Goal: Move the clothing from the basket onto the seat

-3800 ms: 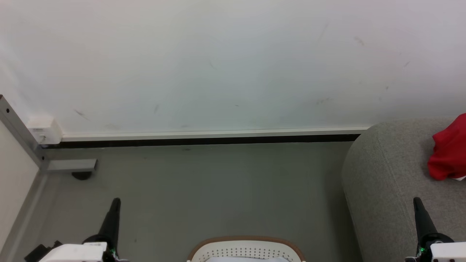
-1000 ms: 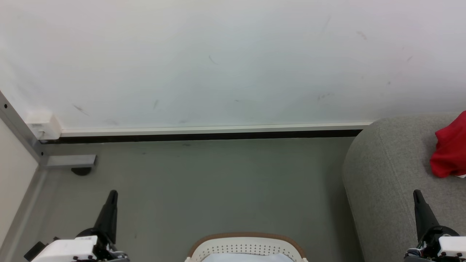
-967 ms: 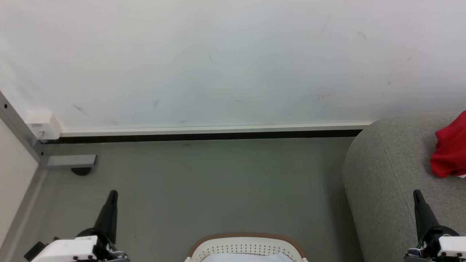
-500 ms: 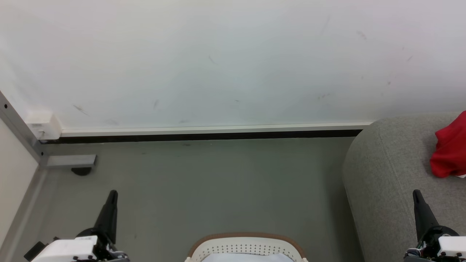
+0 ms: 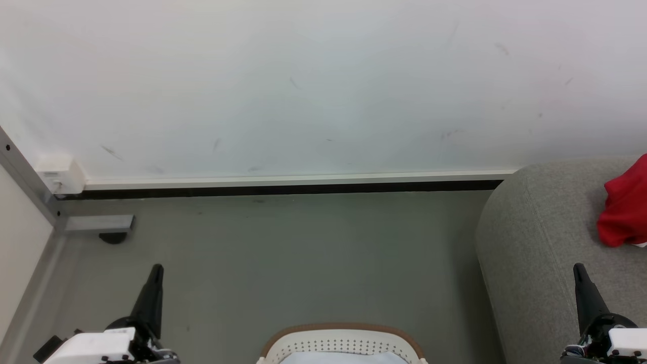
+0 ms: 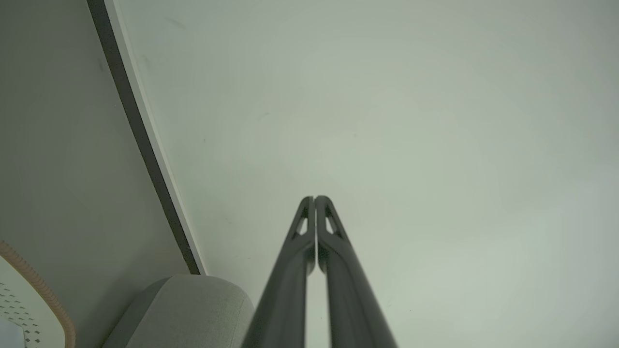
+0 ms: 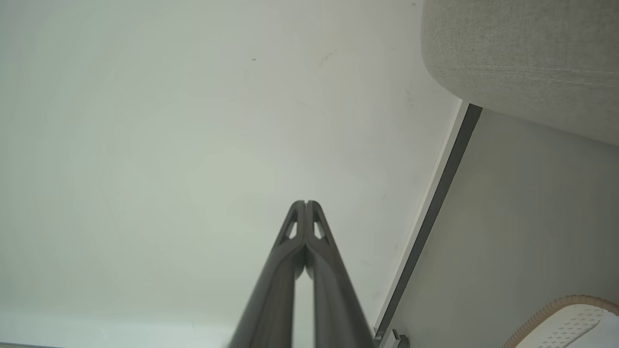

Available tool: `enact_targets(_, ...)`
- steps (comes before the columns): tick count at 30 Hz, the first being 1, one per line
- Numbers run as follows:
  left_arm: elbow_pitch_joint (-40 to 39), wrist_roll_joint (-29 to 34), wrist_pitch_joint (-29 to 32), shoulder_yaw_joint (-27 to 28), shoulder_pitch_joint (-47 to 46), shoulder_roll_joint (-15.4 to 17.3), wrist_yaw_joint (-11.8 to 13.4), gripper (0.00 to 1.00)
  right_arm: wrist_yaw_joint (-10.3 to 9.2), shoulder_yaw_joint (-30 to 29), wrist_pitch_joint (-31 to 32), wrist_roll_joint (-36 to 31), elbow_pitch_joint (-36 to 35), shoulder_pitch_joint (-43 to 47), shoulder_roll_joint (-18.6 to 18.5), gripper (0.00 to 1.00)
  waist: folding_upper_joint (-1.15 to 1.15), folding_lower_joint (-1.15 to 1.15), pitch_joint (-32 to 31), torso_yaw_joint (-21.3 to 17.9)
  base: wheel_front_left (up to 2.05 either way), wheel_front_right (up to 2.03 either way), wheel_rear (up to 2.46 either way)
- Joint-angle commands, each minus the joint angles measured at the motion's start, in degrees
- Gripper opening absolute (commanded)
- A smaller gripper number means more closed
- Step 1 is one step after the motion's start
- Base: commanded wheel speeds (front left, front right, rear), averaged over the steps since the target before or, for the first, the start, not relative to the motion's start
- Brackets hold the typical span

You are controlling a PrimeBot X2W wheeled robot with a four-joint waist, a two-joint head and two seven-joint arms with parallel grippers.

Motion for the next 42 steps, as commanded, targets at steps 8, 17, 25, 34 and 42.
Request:
enact_targets(8,-0.1,-0.7,0.2,0.1,-0.5,0.1,-0.2,0.0,-0.12,0.1,-0.3,0.9,-0.1,-0.5,-0.7,0.0,0.0,0.0,0.0,0.0,0.0,0.0,0.0)
enact_targets(17,-0.1,-0.7,0.2,0.1,-0.5,0.1,-0.2,0.0,-0.12,0.4,-0.5,1.0,-0.1,-0.4,-0.8,0.0,0.0,0.0,0.0,0.0,0.0,0.0,0.0)
enact_targets(25,-0.1,-0.7,0.2,0.1,-0.5,0.1,-0.2,0.0,-0.12,0.6,-0.6,1.2,-0.2,-0.4,-0.8,0.0,0.0,0.0,0.0,0.0,0.0,0.0,0.0)
enact_targets(34,-0.1,-0.7,0.2,0.1,-0.5,0.1,-0.2,0.0,-0.12,0.8,-0.8,1.2,-0.2,-0.4,-1.0,0.0,0.0,0.0,0.0,0.0,0.0,0.0,0.0)
enact_targets(42,-0.1,-0.7,0.2,0.1,-0.5,0.1,-0.2,0.0,-0.12,1.0,-1.0,1.4,-0.2,-0.4,-1.2,0.0,0.0,0.0,0.0,0.0,0.0,0.0,0.0)
